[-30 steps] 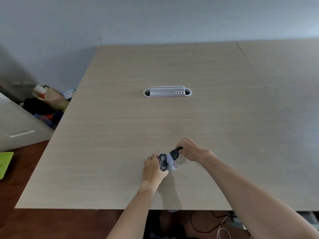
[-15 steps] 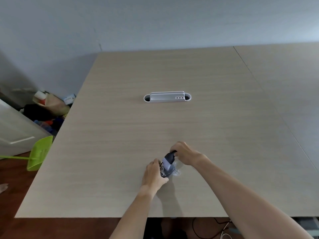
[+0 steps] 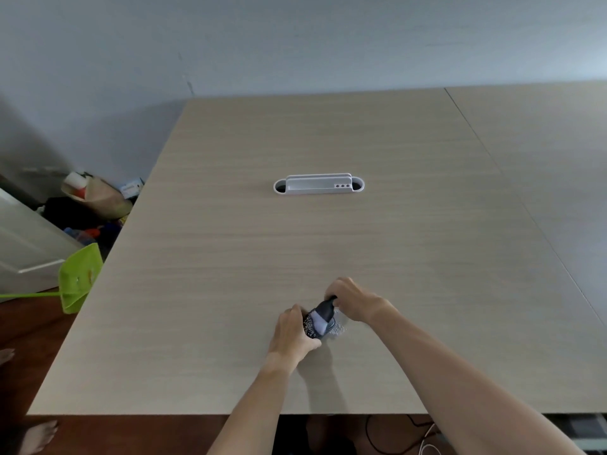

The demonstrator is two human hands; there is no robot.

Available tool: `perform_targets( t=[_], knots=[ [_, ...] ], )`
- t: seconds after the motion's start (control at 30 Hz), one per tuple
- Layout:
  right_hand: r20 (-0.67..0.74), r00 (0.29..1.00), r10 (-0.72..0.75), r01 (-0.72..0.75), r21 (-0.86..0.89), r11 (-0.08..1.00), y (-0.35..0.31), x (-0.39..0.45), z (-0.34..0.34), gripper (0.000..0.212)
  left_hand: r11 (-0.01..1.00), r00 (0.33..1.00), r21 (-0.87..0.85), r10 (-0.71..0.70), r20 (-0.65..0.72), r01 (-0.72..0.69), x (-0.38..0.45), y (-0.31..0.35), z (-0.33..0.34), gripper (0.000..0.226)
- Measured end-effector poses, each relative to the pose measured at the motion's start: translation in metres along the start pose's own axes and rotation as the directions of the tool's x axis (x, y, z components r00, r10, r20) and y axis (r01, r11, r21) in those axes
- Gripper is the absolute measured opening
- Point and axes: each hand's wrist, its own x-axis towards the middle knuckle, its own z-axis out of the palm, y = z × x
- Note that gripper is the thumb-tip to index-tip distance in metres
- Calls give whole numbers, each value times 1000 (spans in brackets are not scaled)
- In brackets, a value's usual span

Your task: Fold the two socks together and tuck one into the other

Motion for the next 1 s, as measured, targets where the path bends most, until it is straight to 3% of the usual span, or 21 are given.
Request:
perform_targets(
  t=[0.17, 0.27, 0.37, 0.47, 0.57, 0.8, 1.0],
  knots=[
    [-103, 989, 103, -112, -87, 990, 5, -9, -11, 28, 1000, 1000, -16, 3, -2, -3, -2, 1, -1, 55],
    [-68, 997, 45, -44, 8, 999, 5, 3, -10, 21, 1000, 1000, -11, -4, -8, 4, -2, 1, -1, 55],
    [23, 1000, -20, 21, -12, 1000, -7, 3, -2, 23, 999, 1000, -35, -13, -19, 13, -4, 2, -1, 44],
    [-76, 997, 1, -6, -68, 998, -5, -3, 1, 25, 999, 999, -38, -24, -40, 22, -4, 0, 0, 49],
    [-196, 973, 119, -137, -81, 987, 0, -9, -5, 28, 998, 998, -61, -27, -59, 24, -5, 0, 2, 54],
    [-7, 1000, -9, 9, -54, 999, -9, 0, -4, 25, 998, 995, -60, -40, -91, 34, -7, 2, 2, 48],
    [-116, 987, 111, -132, -188, 973, -9, -7, -10, 24, 998, 996, -61, -28, -81, 23, -5, -1, 3, 51]
  ],
)
